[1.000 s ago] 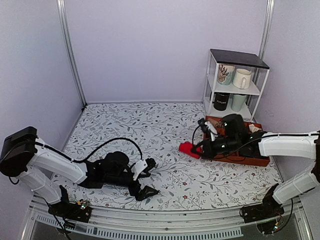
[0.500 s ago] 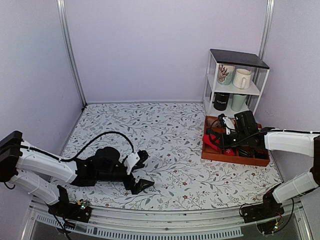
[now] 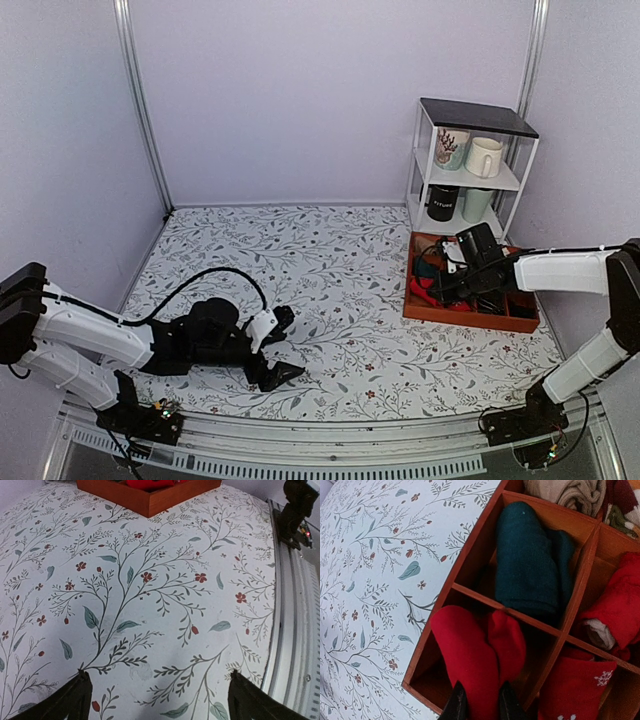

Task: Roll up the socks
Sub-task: Place a pair of socks in the storage box.

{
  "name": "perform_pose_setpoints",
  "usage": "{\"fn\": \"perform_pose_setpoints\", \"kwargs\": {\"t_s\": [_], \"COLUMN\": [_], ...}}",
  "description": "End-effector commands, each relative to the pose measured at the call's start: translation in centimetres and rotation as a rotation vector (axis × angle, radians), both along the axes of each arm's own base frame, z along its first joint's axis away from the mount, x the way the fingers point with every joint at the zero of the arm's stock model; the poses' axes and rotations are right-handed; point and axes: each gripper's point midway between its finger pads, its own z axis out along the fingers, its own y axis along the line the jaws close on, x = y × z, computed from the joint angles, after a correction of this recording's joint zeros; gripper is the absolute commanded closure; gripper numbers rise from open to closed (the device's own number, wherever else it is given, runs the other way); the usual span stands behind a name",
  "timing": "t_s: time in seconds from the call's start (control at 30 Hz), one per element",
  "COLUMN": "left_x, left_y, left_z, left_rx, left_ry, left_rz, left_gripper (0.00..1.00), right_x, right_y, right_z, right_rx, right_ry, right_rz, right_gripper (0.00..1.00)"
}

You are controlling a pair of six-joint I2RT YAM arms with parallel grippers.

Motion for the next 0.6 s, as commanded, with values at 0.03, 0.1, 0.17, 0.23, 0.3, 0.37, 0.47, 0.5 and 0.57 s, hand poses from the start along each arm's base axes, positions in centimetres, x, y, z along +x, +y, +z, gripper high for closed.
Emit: {"fn": "perform_pose_setpoints", "kwargs": {"t_s": [0.03, 0.1, 0.17, 0.23, 0.3, 0.37, 0.47, 0.5, 0.57], "left_x": [0.2, 0.2, 0.0, -0.1, -0.3, -0.4, -0.5, -0.5, -0.5], "left_y": [0.4, 0.4, 0.3, 0.3, 0.3, 0.2, 0.2, 0.2, 0.2], "left_z": [0.3, 0.4, 0.6, 0.8, 0.7, 1.0, 1.3, 1.4, 1.6], "left_rx": [-0.02, -0.03, -0.04, -0.046, -0.044, -0.046, -0.052, -0.055, -0.061], "left_ry": [-0.025, -0.033, -0.036, -0.039, -0.04, -0.043, -0.049, -0.051, -0.052], "left_rz": [-0.003, -0.005, -0.014, -0.023, -0.034, -0.045, -0.052, -0.052, -0.054], "left_gripper": [0.05, 0.05, 0.06, 0.06, 0.05, 0.06, 0.06, 0.05, 0.06], "right_x": [1.2, 1.3, 1.1, 0.5, -0.2, -0.6, -1.2, -1.4, -1.9], "right_y": [-0.2, -0.3, -0.1, 0.3, 0.3, 0.4, 0.2, 0.0, -0.4], "right_z": [-0.7, -1.6, -2.7, -3.5, -4.1, -4.4, -5.1, -5.4, -6.0], "right_rx": [0.001, -0.005, -0.011, -0.027, -0.042, -0.044, -0.068, -0.081, -0.108], "right_ry": [0.039, 0.064, 0.098, 0.126, 0.146, 0.16, 0.182, 0.19, 0.204], "right_rz": [-0.083, -0.101, -0.104, -0.099, -0.113, -0.124, -0.148, -0.155, -0.173], "right_gripper": [1.0, 1.0, 1.0, 1.0, 1.0, 1.0, 0.96, 0.95, 0.94]}}
